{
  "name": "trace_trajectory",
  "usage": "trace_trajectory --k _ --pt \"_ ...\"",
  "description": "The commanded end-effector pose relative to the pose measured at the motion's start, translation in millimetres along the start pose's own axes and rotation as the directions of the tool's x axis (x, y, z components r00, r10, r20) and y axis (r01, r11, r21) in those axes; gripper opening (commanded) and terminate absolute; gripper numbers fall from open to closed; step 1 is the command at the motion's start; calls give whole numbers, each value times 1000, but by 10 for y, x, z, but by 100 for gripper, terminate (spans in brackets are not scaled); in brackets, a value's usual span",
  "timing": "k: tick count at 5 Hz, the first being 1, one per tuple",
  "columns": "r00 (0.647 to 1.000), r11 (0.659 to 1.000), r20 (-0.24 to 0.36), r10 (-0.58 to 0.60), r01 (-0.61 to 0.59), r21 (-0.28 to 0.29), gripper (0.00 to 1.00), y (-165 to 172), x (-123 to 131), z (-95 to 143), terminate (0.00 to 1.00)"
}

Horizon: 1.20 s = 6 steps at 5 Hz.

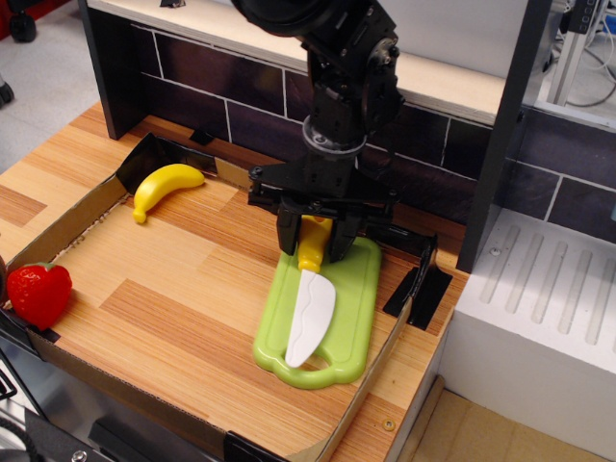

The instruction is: Put knife on cutting board

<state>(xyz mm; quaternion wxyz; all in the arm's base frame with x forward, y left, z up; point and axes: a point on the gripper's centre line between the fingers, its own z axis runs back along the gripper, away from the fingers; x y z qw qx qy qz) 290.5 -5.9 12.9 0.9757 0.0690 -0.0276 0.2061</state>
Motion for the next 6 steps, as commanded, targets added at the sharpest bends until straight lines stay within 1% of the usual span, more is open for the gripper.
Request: trace_trajectory --k 1,2,3,5,6 --pt "996 992 36 79 -75 -101 100 96 51 264 0" --pt "996 991 79 36 -25 -131 100 264 9 536 0" --pt "996 986 86 25 -10 -168 100 358 -32 858 0" --pt "996 986 86 25 -10 -168 100 358 -32 858 0" --pt "996 986 86 25 -10 -168 100 358 -32 858 100"
